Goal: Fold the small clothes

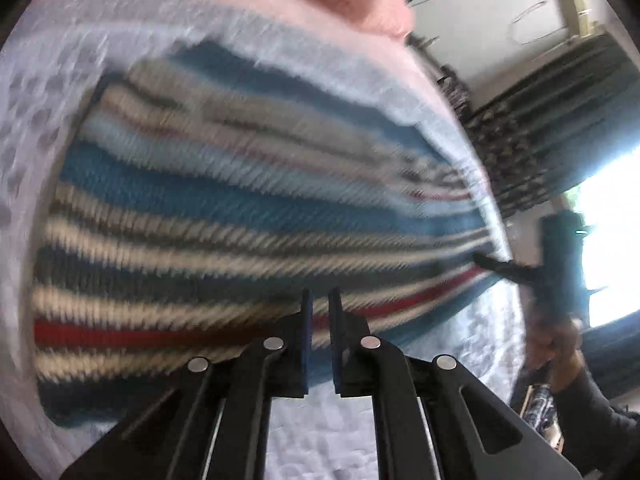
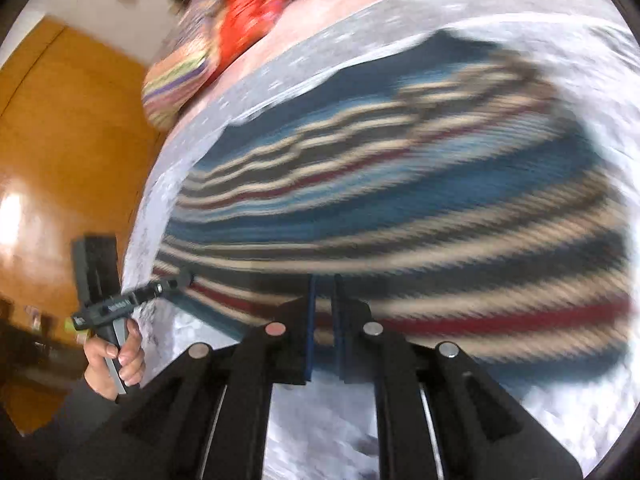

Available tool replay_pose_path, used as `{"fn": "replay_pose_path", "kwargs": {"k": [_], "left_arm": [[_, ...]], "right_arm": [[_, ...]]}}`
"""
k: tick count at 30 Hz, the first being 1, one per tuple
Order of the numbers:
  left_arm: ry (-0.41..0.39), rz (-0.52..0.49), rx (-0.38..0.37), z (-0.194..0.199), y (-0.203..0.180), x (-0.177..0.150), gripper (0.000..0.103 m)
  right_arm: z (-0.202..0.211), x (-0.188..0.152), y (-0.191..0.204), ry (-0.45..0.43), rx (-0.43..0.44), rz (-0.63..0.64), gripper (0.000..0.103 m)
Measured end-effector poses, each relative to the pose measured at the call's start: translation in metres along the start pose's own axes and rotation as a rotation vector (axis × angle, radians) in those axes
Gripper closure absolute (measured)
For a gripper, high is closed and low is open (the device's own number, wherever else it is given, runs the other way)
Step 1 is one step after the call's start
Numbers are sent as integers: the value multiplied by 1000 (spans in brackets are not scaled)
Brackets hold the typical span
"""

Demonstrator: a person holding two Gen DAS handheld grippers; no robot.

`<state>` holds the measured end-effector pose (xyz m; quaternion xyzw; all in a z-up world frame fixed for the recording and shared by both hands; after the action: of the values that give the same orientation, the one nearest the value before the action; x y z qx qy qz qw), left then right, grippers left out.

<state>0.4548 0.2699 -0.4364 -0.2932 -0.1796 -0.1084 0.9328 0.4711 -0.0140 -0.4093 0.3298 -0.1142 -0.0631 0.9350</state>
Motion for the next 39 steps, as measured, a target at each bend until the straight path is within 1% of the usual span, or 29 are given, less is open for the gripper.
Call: {"fn": "replay_pose_path", "kwargs": {"k": [1,2,3,4,5,6,7,8,9,10,11,12,14,15,16,17,18,19,20,21,22,23,24,26,28,30,33,37,39], "left_arm": [[24,17,23,-9,7,-3,97],[30,49,12,-14,17,-10,101],[19,79,-15,-12,18,-12,101],[12,99,-30,-10,18,-11,101],[0,114,-43,-5,18,-11,100],[-26,121,-64,3,15,-9,90],[-64,122,-89,16,11,-6,83],[-87,118,-94,25,11,-4,77],[-102,108,-74,34,15,-2,77],[-91,106,-30,37,24,-3,77],[-71,110,10,35,33,-6,77],[-30,131,32,28,49,-15,89],[2,165,21,24,63,-20,99],[9,196,-29,28,66,-20,99],[8,210,-56,34,70,-16,99],[-4,218,-83,42,69,-13,87],[-27,218,-106,57,71,-11,64],[-55,214,-118,74,75,-7,54],[-66,211,-122,82,77,-2,44],[-70,204,-115,95,84,-1,42],[-63,198,-84,103,96,0,39],[-54,195,-31,110,108,3,30],[-46,193,21,120,125,5,29],[-23,225,41,125,144,9,29],[-15,251,42,127,163,12,29],[-12,255,44,113,166,32,28],[-6,258,-6,103,172,50,28],[14,225,-32,71,164,73,28],[26,215,-46,55,161,80,28]], "right_arm": [[6,4,-21,-20,-40,-42,95],[8,6,-41,-28,-99,-57,97],[8,6,-60,-20,-150,-68,101],[9,3,-77,0,-144,-105,103],[16,3,-83,1,-117,-136,103],[23,4,-82,-9,-98,-144,97],[38,6,-79,-45,-79,-135,94],[45,9,-78,-71,-74,-131,93],[54,12,-82,-94,-75,-139,93],[58,15,-93,-104,-105,-159,96],[55,15,-106,-93,-153,-175,100],[48,17,-117,-82,-204,-178,102],[49,18,-119,-90,-222,-167,101],[54,19,-109,-103,-224,-149,96],[59,18,-102,-117,-233,-123,95],[64,15,-90,-135,-255,-78,91],[67,12,-77,-155,-292,-15,87],[70,3,-56,-178,-351,90,84],[73,-1,-46,-184,-381,145,75],[69,-14,-30,-186,-437,229,60],[66,-24,-23,-180,-467,279,54],[60,-39,-13,-172,-493,343,49],[51,-56,-3,-162,-514,401,47],[15,-85,31,-130,-562,546,45],[-7,-110,54,-119,-575,649,43],[-33,-135,81,-118,-584,752,42],[-77,-161,122,-139,-581,894,42],[-111,-166,162,-216,-593,1007,40],[-121,-167,177,-240,-584,1029,40]]}}
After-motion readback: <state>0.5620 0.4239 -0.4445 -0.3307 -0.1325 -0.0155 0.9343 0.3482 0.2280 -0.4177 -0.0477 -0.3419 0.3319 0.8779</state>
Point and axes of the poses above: each gripper's, at about its wrist camera, not at the fingertips, and z roughly against the way its jaws point, y to its left, x to its top, the point moved 9 cm from there along -z, roughly the way its jaws point, and after that the axes turned 11 degrees about -z, right-handed, at the moved point
